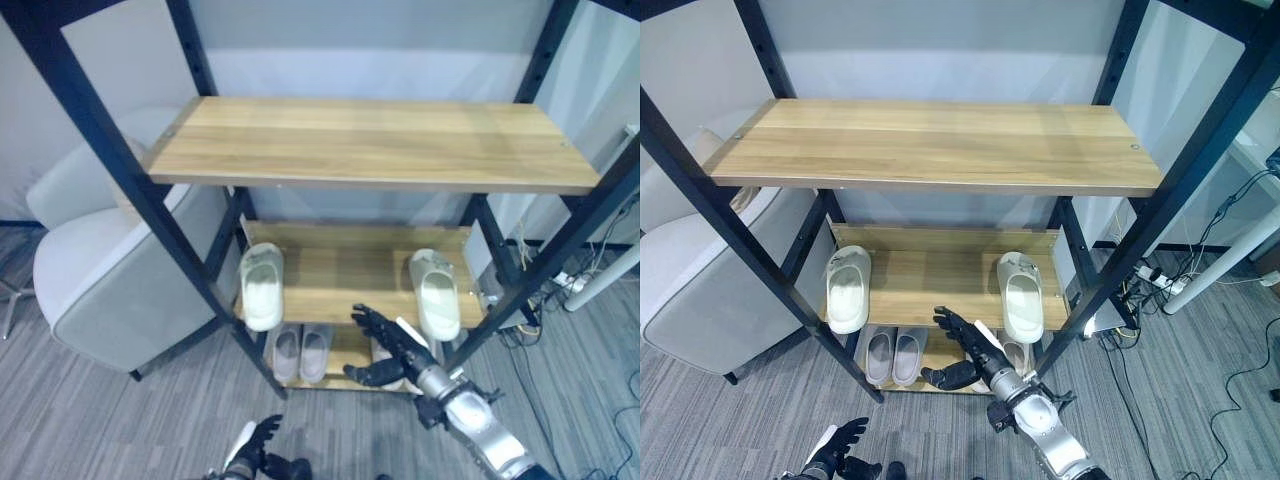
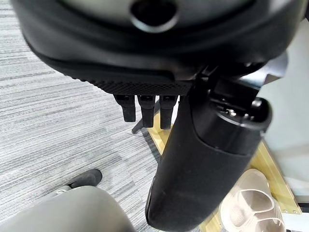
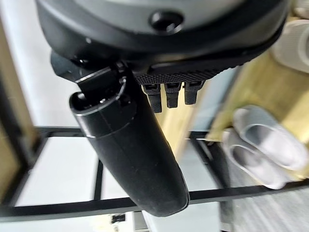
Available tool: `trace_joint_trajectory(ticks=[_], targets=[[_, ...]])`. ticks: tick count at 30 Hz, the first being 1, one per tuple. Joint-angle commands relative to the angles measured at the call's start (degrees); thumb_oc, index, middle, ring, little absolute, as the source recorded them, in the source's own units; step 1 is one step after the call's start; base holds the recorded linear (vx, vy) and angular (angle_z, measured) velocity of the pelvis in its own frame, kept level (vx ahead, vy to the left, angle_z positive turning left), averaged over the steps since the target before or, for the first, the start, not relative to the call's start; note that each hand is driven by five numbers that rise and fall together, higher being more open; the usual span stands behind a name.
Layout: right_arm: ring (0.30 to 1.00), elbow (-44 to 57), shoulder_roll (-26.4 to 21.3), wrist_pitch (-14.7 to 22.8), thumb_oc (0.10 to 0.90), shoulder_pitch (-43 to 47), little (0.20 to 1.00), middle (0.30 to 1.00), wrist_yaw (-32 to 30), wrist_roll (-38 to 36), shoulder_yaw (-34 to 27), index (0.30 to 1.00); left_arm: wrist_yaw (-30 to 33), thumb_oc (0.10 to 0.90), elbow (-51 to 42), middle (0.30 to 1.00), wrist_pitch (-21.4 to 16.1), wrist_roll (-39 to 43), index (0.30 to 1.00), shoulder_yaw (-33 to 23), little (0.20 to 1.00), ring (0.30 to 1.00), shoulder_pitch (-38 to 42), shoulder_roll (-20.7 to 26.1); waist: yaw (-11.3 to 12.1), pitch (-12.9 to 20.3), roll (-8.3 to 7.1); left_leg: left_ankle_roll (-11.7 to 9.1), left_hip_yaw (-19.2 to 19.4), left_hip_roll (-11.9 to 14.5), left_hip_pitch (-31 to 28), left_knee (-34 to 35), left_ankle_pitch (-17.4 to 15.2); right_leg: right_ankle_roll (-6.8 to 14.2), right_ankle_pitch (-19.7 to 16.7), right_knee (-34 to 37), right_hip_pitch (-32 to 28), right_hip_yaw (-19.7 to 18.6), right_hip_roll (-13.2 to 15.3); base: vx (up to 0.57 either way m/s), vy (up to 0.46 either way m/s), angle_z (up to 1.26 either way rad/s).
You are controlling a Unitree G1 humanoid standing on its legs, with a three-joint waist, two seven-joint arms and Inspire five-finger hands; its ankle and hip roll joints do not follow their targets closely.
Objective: Arrange the slippers neatly on the shoe rack.
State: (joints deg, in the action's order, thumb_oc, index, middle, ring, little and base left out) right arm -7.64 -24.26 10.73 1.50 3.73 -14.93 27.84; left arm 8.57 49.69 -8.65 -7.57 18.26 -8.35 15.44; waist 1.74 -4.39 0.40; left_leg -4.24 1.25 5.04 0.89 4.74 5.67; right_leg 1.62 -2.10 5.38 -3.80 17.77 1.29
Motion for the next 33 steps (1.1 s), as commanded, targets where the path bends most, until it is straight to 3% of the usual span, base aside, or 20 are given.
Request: trace_joint_trajectory(ticks=[1, 6, 14, 19, 33], targets=[[0.9, 9.7, 0.4, 7.4, 0.8, 3.6, 0.9, 0.9, -1.7, -3.7, -4.8, 0.9, 1.1, 0.8, 3.0, 0.9, -1.8, -1.2, 0.9, 2.9, 0.9, 0.9, 3.2, -1.4, 0.6, 1.8, -0.27, -3.4, -0.1, 1.5, -1.2, 0.3, -1.1, 4.0, 6.2, -0.6, -2.0, -1.7, 1.4, 0.04, 0.005, 0.01], [0.9, 11.6, -0.5, 8.9, 0.8, 6.1, 0.9, 0.9, -5.5, 0.4, -8.3, 0.9, 0.8, 0.8, 3.1, 0.9, -1.9, -1.7, 0.9, 3.4, 0.9, 0.9, 2.6, -1.9, 0.8, 2.2, -0.31, -3.2, 0.2, 1.4, -2.0, 0.3, -1.9, 4.1, 6.4, -0.5, -2.9, -1.6, 1.5, 0.03, 0.01, 0.01], [0.9, 8.7, -6.0, 8.3, 0.8, 11.9, 0.9, 0.9, -14.6, 16.8, -12.9, 0.9, 1.5, 0.8, 3.8, 0.9, -2.2, -1.5, 0.9, 1.9, 0.9, 0.9, 1.8, -1.5, 2.2, 2.4, -0.9, -2.8, 0.0, 1.0, -1.9, 0.3, -2.7, 4.6, 6.4, -0.4, -3.0, -0.5, 2.0, 0.01, 0.015, 0.0], [0.9, 6.0, -9.4, 7.7, 0.8, 14.3, 0.9, 0.9, -17.6, 21.5, -14.6, 0.9, 2.2, 0.8, 5.3, 0.9, -2.2, -1.0, 0.9, -0.2, 0.9, 0.9, 1.8, -0.7, 3.0, 2.2, -1.22, -3.0, -0.1, 0.7, -0.9, 0.3, -2.7, 5.0, 6.1, -0.4, -2.2, 0.3, 2.6, 0.0, 0.036, 0.05], [0.9, -2.8, -11.8, 5.3, 0.8, 16.9, 0.9, 0.9, -21.9, 27.8, -16.8, 0.9, 2.5, 0.8, 7.8, 0.9, -2.2, -0.4, 0.9, -3.2, 0.9, 0.9, 1.4, 0.2, 4.4, 1.8, -1.01, -2.3, -0.5, -0.4, -0.1, 0.3, -3.6, 5.9, 5.3, -0.4, -1.3, 0.6, 4.2, 0.0, 0.036, 0.05]])
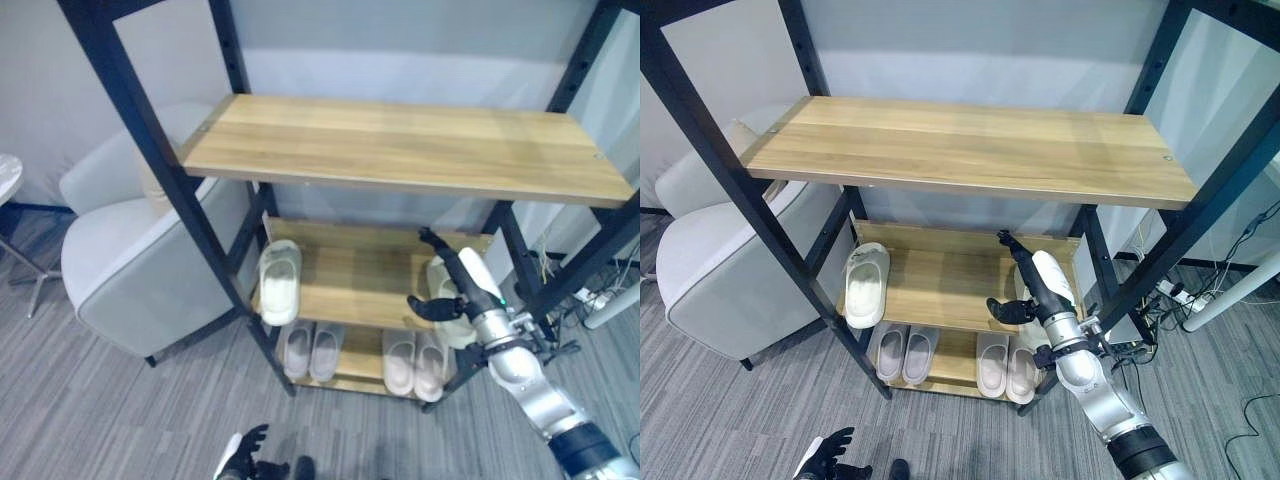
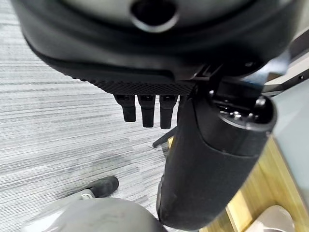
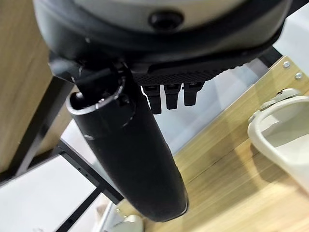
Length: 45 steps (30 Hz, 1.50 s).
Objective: Arrange the slippers neatly on the shoe rack.
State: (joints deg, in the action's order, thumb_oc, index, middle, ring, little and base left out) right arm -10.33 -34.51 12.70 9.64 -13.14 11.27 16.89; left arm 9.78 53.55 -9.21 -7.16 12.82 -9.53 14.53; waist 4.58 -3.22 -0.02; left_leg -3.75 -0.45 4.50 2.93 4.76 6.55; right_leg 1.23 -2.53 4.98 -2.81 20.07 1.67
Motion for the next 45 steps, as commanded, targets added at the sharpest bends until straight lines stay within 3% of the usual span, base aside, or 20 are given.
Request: trace_joint_trajectory(ticks=[1, 12, 29, 45], targets=[[0.9, -0.3, -1.6, 3.4, 0.8, 8.8, 0.9, 0.9, -5.1, 1.6, -5.7, 0.9, 1.3, 0.8, 4.0, 0.9, -1.6, -0.8, 0.9, 2.2, 0.9, 0.9, 2.6, 1.1, 1.5, 0.6, -0.61, -2.8, 1.2, 0.1, -2.2, 0.2, -4.5, 6.3, 5.7, 0.0, -2.3, -1.7, 3.9, 0.03, 0.026, 0.0], [0.9, -6.5, -4.7, -1.2, 0.8, 13.4, 0.9, 0.9, -9.4, 12.0, -4.3, 0.9, 0.6, 0.8, 6.3, 0.9, -1.3, -1.3, 0.9, 3.9, 0.9, 0.9, 3.3, 0.0, 2.3, 0.0, -1.41, -2.4, 0.7, -0.3, -2.2, 0.2, -4.9, 6.3, 5.7, 0.0, -2.4, -1.4, 4.1, 0.01, 0.005, 0.0], [0.9, -1.8, -10.3, -2.6, 0.8, 8.6, 0.9, 0.9, -7.8, 17.1, -8.0, 0.9, -0.2, 0.8, 6.4, 0.9, -1.0, -1.5, 0.9, 4.1, 0.9, 0.9, 4.4, -0.5, 0.5, -0.4, -1.85, -1.7, 1.0, -0.8, -2.2, 0.2, -5.6, 6.5, 5.3, -0.1, -1.9, -1.6, 4.7, 0.0, 0.001, 0.02], [0.9, -15.7, -11.9, -5.7, 0.8, 21.6, 0.9, 0.9, -7.0, 22.5, 4.4, 0.9, 0.0, 0.8, 6.9, 0.9, -1.2, -0.2, 0.9, 5.7, 0.9, 0.9, 5.1, -0.4, 1.5, -0.5, -2.15, -1.6, 1.2, -1.1, -1.5, 0.2, -5.6, 6.5, 5.3, -0.1, -1.2, -1.7, 4.9, 0.01, 0.0, -0.03]])
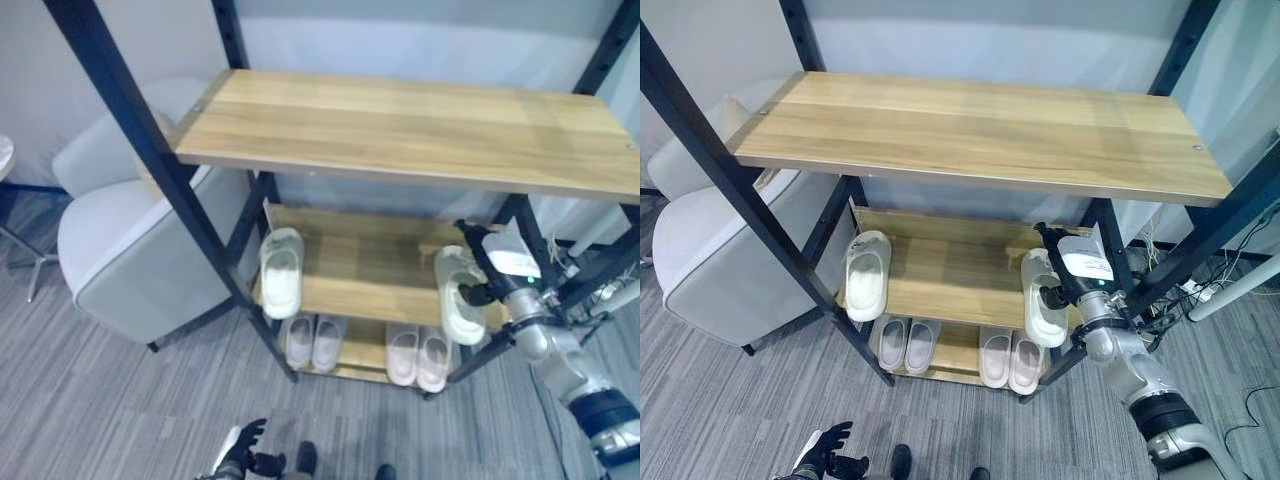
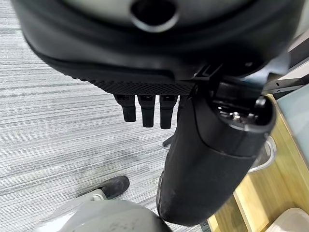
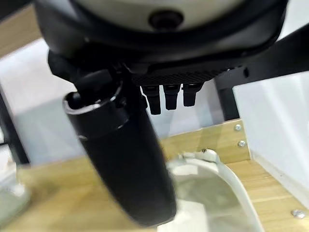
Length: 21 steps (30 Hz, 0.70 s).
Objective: Arrange the slippers neatly on the shoe rack.
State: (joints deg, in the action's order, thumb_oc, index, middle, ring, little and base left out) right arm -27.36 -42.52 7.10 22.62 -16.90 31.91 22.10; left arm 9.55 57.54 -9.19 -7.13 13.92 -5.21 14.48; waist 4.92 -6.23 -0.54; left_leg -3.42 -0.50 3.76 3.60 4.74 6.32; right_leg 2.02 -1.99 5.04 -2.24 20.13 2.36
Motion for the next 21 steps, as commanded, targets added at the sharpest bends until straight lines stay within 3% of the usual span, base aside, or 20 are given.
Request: trace_joint_trajectory(ticks=[1, 2, 3, 4, 5, 8, 21], targets=[[0.9, 0.5, -3.7, -0.3, 0.8, 8.9, 0.9, 0.9, -3.4, 2.1, -0.5, 0.9, 0.3, 0.8, 2.9, 0.9, -1.2, -0.3, 0.9, 4.7, 0.9, 0.9, 0.7, -0.4, 1.3, 2.5, -1.69, -1.9, 1.1, -0.4, -2.2, 0.3, -5.3, 5.7, 4.8, -0.1, -1.8, -1.6, 4.2, 0.03, -0.009, 0.05], [0.9, -0.8, -3.6, -0.7, 0.8, 9.8, 0.9, 0.9, -3.5, 2.4, 0.2, 0.9, 0.3, 0.8, 3.1, 0.9, -1.2, -0.3, 0.9, 5.0, 0.9, 0.9, 0.6, -0.4, 1.4, 2.5, -1.79, -1.9, 1.0, -0.4, -2.1, 0.3, -5.4, 5.7, 4.8, -0.1, -1.8, -1.6, 4.2, 0.02, -0.009, 0.05], [0.684, -1.8, -3.4, -0.9, 0.656, 10.7, 0.684, 0.684, -3.4, 2.6, 1.0, 0.684, 0.3, 0.8, 3.1, 0.9, -1.2, -0.2, 0.9, 5.1, 0.9, 0.9, 0.6, -0.4, 1.6, 2.4, -1.87, -1.9, 0.9, -0.4, -2.1, 0.3, -5.3, 5.7, 4.9, -0.2, -1.8, -1.5, 4.1, 0.01, -0.008, 0.06], [0.684, -2.5, -3.3, -1.2, 0.656, 11.5, 0.684, 0.684, -3.4, 2.9, 1.5, 0.684, 0.4, 0.8, 3.1, 0.9, -1.2, -0.2, 0.9, 5.2, 0.9, 0.9, 0.6, -0.4, 1.7, 2.4, -1.96, -1.9, 0.8, -0.4, -2.0, 0.3, -5.3, 5.7, 4.9, -0.2, -1.7, -1.5, 4.1, 0.01, -0.005, 0.07], [0.481, -3.2, -3.1, -1.5, 0.521, 12.5, 0.481, 0.481, -3.5, 3.0, 2.2, 0.481, 0.5, 0.8, 3.1, 0.9, -1.2, 0.0, 0.9, 5.1, 0.9, 0.9, 0.6, -0.5, 1.7, 2.4, -2.03, -1.9, 0.8, -0.4, -1.9, 0.3, -5.2, 5.7, 4.9, -0.2, -1.6, -1.4, 4.1, 0.01, -0.005, 0.05], [0.3, -5.8, -2.0, -2.0, 0.4, 15.1, 0.3, 0.3, -3.2, 3.2, 4.2, 0.3, 0.9, 0.8, 3.2, 0.9, -1.1, 0.5, 0.9, 5.3, 0.9, 0.9, 0.8, -0.6, 2.1, 2.3, -2.36, -1.9, 0.8, -0.4, -1.7, 0.3, -5.4, 5.6, 5.0, -0.1, -1.6, -1.3, 4.1, 0.0, 0.0, 0.0], [0.3, -0.3, -0.2, -1.2, 0.4, 13.0, 0.3, 0.3, -4.0, 0.9, 0.9, 0.3, 0.8, 0.8, 2.4, 0.9, -0.7, 0.8, 0.9, 4.9, 0.9, 0.9, 0.6, -0.6, 2.3, 2.3, -2.63, -1.7, 0.7, -0.3, -2.5, 0.3, -5.7, 5.5, 5.3, -0.2, -2.3, -1.1, 4.1, 0.0, 0.0, 0.0]])
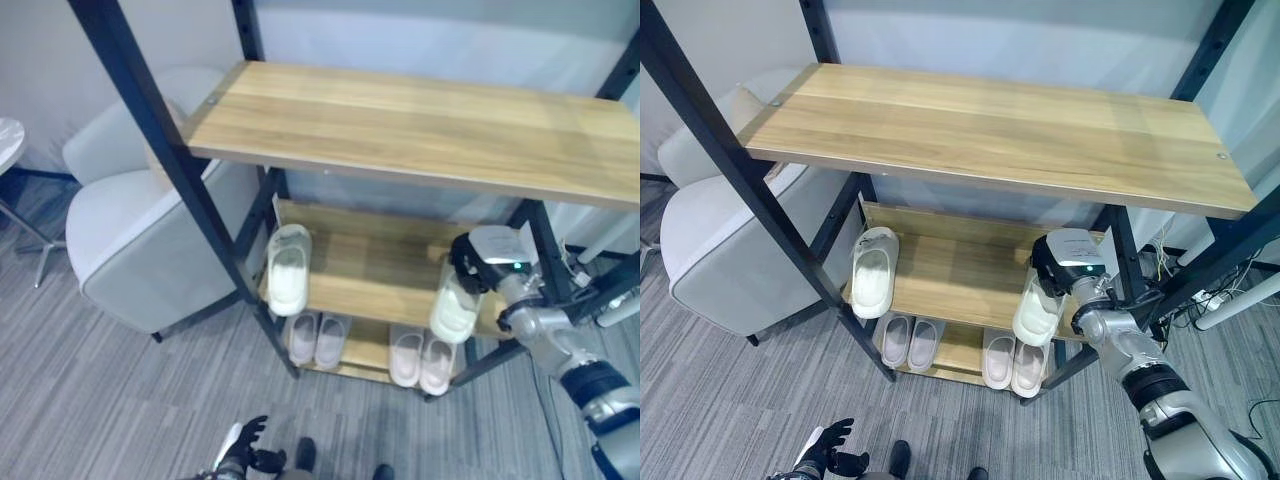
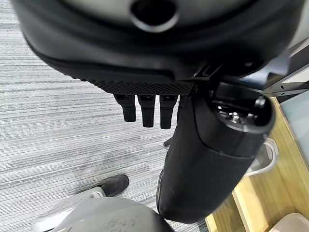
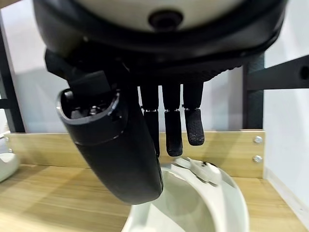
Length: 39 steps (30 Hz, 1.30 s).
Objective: Arrange the slippers neatly on the shoe rack.
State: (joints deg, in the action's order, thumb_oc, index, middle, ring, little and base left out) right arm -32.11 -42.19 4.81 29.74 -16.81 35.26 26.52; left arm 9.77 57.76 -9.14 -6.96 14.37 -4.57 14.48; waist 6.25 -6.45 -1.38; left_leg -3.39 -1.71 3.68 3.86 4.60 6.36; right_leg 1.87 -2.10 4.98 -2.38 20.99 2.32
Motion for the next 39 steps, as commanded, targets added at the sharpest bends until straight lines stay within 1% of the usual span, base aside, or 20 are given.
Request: trace_joint_trajectory(ticks=[1, 2, 3, 8, 9, 12, 13, 14, 15, 16, 19, 24, 25, 30, 34, 36, 39], targets=[[0.3, 5.1, -0.2, 1.2, 0.4, 5.8, 0.3, 0.3, -4.1, -2.9, -3.8, 0.3, 0.6, 0.8, 2.2, 0.9, -0.8, 0.6, 0.9, 4.4, 0.9, 0.9, 0.0, -0.6, 1.1, 2.4, -1.76, -1.7, 1.9, -0.2, -2.8, 0.4, -5.8, 5.6, 5.3, -0.1, -2.2, -2.0, 4.2, 0.0, 0.0, 0.0], [0.3, 5.1, -0.2, 1.2, 0.4, 5.8, 0.3, 0.3, -4.0, -2.9, -3.8, 0.3, 0.6, 0.8, 2.2, 0.9, -0.8, 0.6, 0.9, 4.4, 0.9, 0.9, 0.0, -0.6, 1.1, 2.4, -1.76, -1.7, 1.9, -0.2, -2.8, 0.4, -5.8, 5.6, 5.3, -0.1, -2.2, -2.0, 4.2, 0.0, 0.0, 0.0], [0.3, 7.2, 1.0, 1.7, 0.4, 5.7, 0.3, 0.3, -4.0, -4.1, -4.5, 0.3, 0.6, 0.8, 2.1, 0.9, -0.7, 0.6, 0.9, 4.4, 0.9, 0.9, 0.0, -0.6, 1.2, 2.4, -1.72, -1.7, 1.9, -0.2, -2.8, 0.4, -5.8, 5.7, 5.3, -0.1, -2.2, -1.9, 4.3, 0.0, 0.0, 0.0], [0.3, 9.7, 4.0, 2.7, 0.4, 6.3, 0.3, 0.3, -4.1, -6.3, -4.4, 0.3, 0.7, 0.8, 1.9, 0.9, -0.7, 0.7, 0.9, 4.3, 0.9, 0.9, -0.2, -0.3, 2.2, 2.1, -1.73, -1.7, 1.5, -0.4, -2.3, 0.4, -5.6, 5.7, 5.2, -0.1, -2.1, -1.3, 4.5, 0.0, 0.003, 0.01], [0.3, 9.6, 4.0, 2.7, 0.4, 6.3, 0.3, 0.3, -4.1, -6.3, -4.4, 0.3, 0.7, 0.8, 1.9, 0.9, -0.7, 0.7, 0.9, 4.3, 0.9, 0.9, -0.2, -0.3, 2.2, 2.1, -1.75, -1.7, 1.5, -0.4, -2.3, 0.4, -5.6, 5.7, 5.2, -0.1, -2.1, -1.3, 4.5, -0.01, 0.016, 0.06], [0.3, 9.1, 5.1, 2.4, 0.4, 7.6, 0.3, 0.3, -4.1, -6.7, -3.4, 0.3, 1.0, 0.8, 1.9, 0.9, -0.7, 0.9, 0.9, 4.0, 0.9, 0.9, -0.3, 0.0, 3.1, 1.9, -1.89, -1.8, 0.9, -0.6, -1.8, 0.4, -5.3, 5.6, 5.2, -0.2, -1.9, -0.7, 4.5, -0.02, 0.009, 0.04], [0.411, 8.8, 4.7, 2.0, 0.474, 8.1, 0.411, 0.411, -3.9, -5.9, -2.9, 0.411, 1.1, 0.8, 1.8, 0.9, -0.7, 1.1, 0.9, 3.7, 0.9, 0.9, -0.3, 0.3, 3.5, 1.6, -2.09, -2.0, 0.4, -0.7, -1.2, 0.4, -5.1, 5.6, 5.2, -0.3, -1.7, -0.2, 4.5, -0.03, -0.007, 0.07], [0.458, 8.7, 4.7, 2.0, 0.505, 8.2, 0.458, 0.458, -3.9, -5.9, -2.8, 0.458, 1.1, 0.8, 1.8, 0.9, -0.7, 1.2, 0.9, 3.7, 0.9, 0.9, -0.3, 0.3, 3.4, 1.6, -2.09, -2.0, 0.3, -0.7, -1.2, 0.4, -5.0, 5.5, 5.2, -0.3, -1.7, -0.1, 4.5, -0.05, -0.013, 0.21], [0.721, 8.7, 3.9, 1.6, 0.681, 8.0, 0.721, 0.721, -3.9, -5.1, -3.0, 0.721, 1.2, 0.8, 1.7, 0.9, -0.6, 1.1, 0.9, 3.5, 0.9, 0.9, -0.3, 0.5, 3.8, 1.4, -2.26, -2.1, -0.2, -0.8, -0.6, 0.4, -4.8, 5.5, 5.2, -0.3, -1.6, 0.5, 4.6, -0.02, -0.005, 0.34], [0.9, 8.7, 3.8, 1.6, 0.8, 8.0, 0.9, 0.9, -3.9, -5.0, -3.1, 0.9, 1.2, 0.8, 1.7, 0.9, -0.6, 1.1, 0.9, 3.6, 0.9, 0.9, -0.3, 0.5, 3.7, 1.5, -2.26, -2.2, -0.4, -0.8, -0.5, 0.4, -4.7, 5.5, 5.2, -0.3, -1.6, 0.7, 4.6, -0.02, -0.008, 0.42], [0.9, 8.6, 1.7, 0.7, 0.8, 6.5, 0.9, 0.9, -4.0, -3.2, -4.2, 0.9, 1.1, 0.8, 1.9, 0.9, -0.5, 0.9, 0.9, 3.5, 0.9, 0.9, -0.1, 0.4, 3.9, 1.4, -2.65, -2.3, -1.4, -1.0, 0.1, 0.4, -4.5, 5.5, 5.3, -0.4, -1.5, 1.7, 4.6, -0.01, -0.01, 0.26], [0.9, 7.6, -0.4, -0.2, 0.8, 4.7, 0.9, 0.9, -4.4, -2.2, -6.1, 0.9, 0.8, 0.8, 2.0, 0.9, -0.4, 0.5, 0.9, 3.6, 0.9, 0.9, 0.0, 0.4, 3.3, 1.4, -2.86, -2.2, -1.6, -1.1, 0.1, 0.4, -4.6, 5.5, 5.2, -0.5, -1.5, 1.9, 4.8, -0.01, 0.0, 0.12], [0.9, 7.3, -1.3, -0.6, 0.8, 3.8, 0.9, 0.9, -4.3, -1.6, -6.8, 0.9, 0.7, 0.8, 1.7, 0.9, -0.3, 0.3, 0.9, 3.7, 0.9, 0.9, 0.0, 0.3, 3.0, 1.4, -2.93, -2.2, -1.3, -1.0, -0.2, 0.4, -4.7, 5.6, 5.1, -0.5, -1.5, 1.8, 4.8, 0.0, 0.0, 0.0], [0.9, 7.8, -2.7, -1.4, 0.8, 2.2, 0.9, 0.9, -4.1, -0.7, -8.4, 0.9, 0.4, 0.8, 1.6, 0.9, -0.1, 0.3, 0.9, 3.7, 0.9, 0.9, 0.5, 0.1, 2.2, 1.6, -3.0, -2.0, -0.7, -1.0, -0.5, 0.4, -5.0, 5.6, 4.9, -0.5, -1.4, 1.1, 5.0, 0.0, 0.002, -0.01], [0.9, 7.9, -2.7, -1.4, 0.8, 2.2, 0.9, 0.9, -4.1, -0.7, -8.4, 0.9, 0.4, 0.8, 1.6, 0.9, -0.1, 0.3, 0.9, 3.8, 0.9, 0.9, 0.5, 0.1, 2.2, 1.6, -3.0, -2.0, -0.7, -1.0, -0.5, 0.4, -5.0, 5.6, 4.9, -0.5, -1.4, 1.1, 5.0, -0.01, 0.006, -0.07], [0.9, 7.8, -4.2, -2.4, 0.8, 1.4, 0.9, 0.9, -3.3, 0.2, -9.6, 0.9, 0.1, 0.8, 0.9, 0.9, 0.1, 0.3, 0.9, 3.6, 0.9, 0.9, 0.7, 0.2, 0.9, 1.7, -2.89, -1.8, 0.2, -0.8, -0.8, 0.4, -5.2, 5.7, 4.6, -0.4, -1.2, 0.1, 5.1, -0.03, 0.034, -0.04], [0.9, 7.5, -4.4, -2.7, 0.8, 1.0, 0.9, 0.9, -3.3, 0.6, -9.8, 0.9, 0.0, 0.8, 0.7, 0.9, 0.1, 0.5, 0.9, 3.4, 0.9, 0.9, 0.6, 0.2, 0.8, 1.8, -2.85, -1.8, 0.5, -0.7, -1.0, 0.4, -5.4, 5.7, 4.5, -0.4, -1.1, -0.3, 5.1, -0.01, 0.018, -0.18]])
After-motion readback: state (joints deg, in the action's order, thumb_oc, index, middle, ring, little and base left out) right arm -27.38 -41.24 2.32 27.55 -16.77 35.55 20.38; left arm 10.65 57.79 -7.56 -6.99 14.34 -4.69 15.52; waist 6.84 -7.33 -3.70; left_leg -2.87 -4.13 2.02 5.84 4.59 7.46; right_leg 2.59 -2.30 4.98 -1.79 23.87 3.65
